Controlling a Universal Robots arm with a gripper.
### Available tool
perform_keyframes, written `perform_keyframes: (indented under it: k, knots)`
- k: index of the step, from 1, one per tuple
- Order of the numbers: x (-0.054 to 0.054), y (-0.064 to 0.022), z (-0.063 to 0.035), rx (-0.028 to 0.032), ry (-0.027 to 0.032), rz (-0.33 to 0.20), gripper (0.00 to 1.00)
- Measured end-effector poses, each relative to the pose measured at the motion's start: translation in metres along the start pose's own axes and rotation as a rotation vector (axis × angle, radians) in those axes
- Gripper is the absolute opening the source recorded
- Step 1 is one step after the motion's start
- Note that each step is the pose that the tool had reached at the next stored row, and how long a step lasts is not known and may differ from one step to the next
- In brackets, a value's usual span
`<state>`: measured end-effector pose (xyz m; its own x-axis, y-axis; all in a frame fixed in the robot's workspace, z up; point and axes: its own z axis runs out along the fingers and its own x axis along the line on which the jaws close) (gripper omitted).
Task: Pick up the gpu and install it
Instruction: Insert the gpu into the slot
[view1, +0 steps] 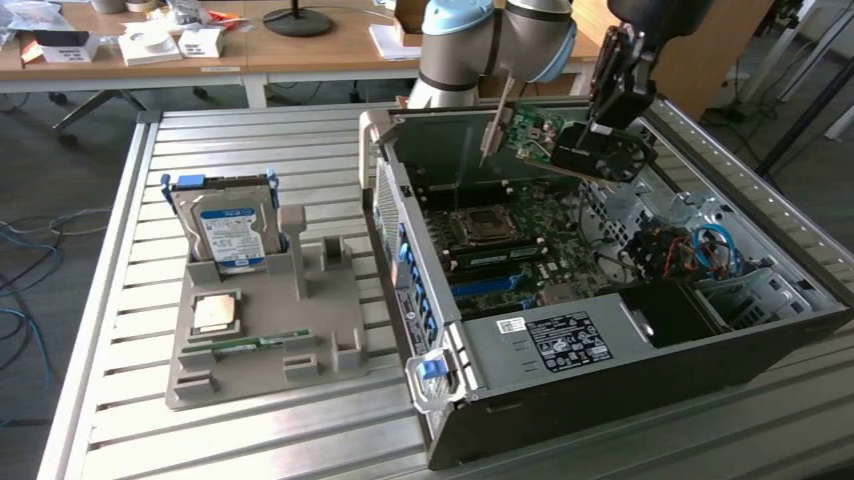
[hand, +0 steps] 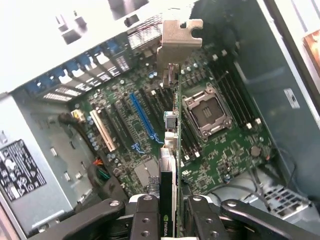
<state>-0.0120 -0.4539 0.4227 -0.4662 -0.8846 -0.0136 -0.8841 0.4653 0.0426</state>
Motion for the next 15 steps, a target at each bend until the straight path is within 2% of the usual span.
perform_keyframes:
  k: [15]
  knots:
    - [0.0, 0.0, 0.0011, -0.0037, 0.0117, -0.272, 0.26]
